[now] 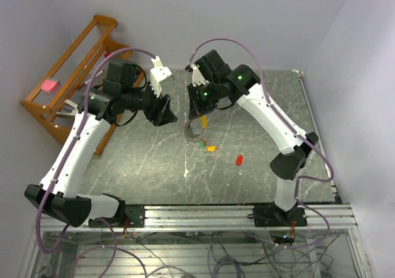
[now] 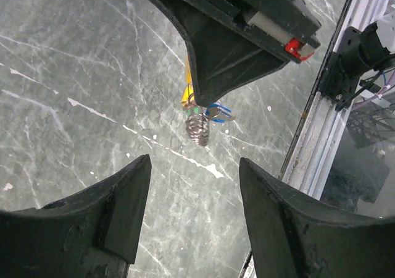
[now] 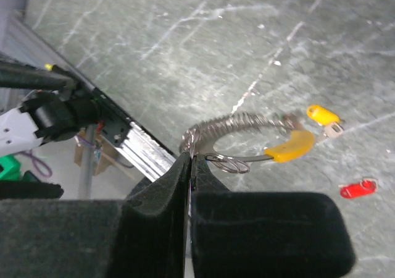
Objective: Put the keys on the keyring
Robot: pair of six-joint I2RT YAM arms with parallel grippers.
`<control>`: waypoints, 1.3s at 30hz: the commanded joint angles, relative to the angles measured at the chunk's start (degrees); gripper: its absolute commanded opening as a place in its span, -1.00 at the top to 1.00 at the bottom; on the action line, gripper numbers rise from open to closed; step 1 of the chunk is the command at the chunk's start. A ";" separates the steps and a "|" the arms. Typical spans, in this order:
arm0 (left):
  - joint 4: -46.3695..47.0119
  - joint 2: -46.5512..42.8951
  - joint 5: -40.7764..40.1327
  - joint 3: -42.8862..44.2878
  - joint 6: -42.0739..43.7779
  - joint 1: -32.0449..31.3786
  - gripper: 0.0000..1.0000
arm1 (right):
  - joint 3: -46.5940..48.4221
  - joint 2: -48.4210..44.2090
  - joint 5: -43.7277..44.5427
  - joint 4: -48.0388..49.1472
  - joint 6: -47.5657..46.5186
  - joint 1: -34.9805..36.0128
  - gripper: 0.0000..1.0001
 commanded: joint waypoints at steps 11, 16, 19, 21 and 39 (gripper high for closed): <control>8.77 1.48 -9.98 -2.87 -7.42 -1.90 -0.42 | -2.23 3.00 12.82 -7.01 2.37 -0.69 1.00; 12.47 1.07 -7.71 -6.38 -11.42 -2.47 -0.48 | -3.90 3.15 7.25 -4.22 4.36 -2.28 1.00; 13.78 0.74 -7.54 -8.60 -13.30 -4.01 -0.48 | -6.36 1.57 4.85 -0.44 6.84 -3.35 1.00; 14.51 0.16 -7.74 -10.23 -14.58 -4.53 -0.49 | -7.14 0.72 4.54 1.52 8.45 -3.91 1.00; 14.54 3.28 -12.72 -6.65 -10.27 -8.64 -0.61 | -12.42 -2.61 -10.09 17.36 18.97 -7.46 1.00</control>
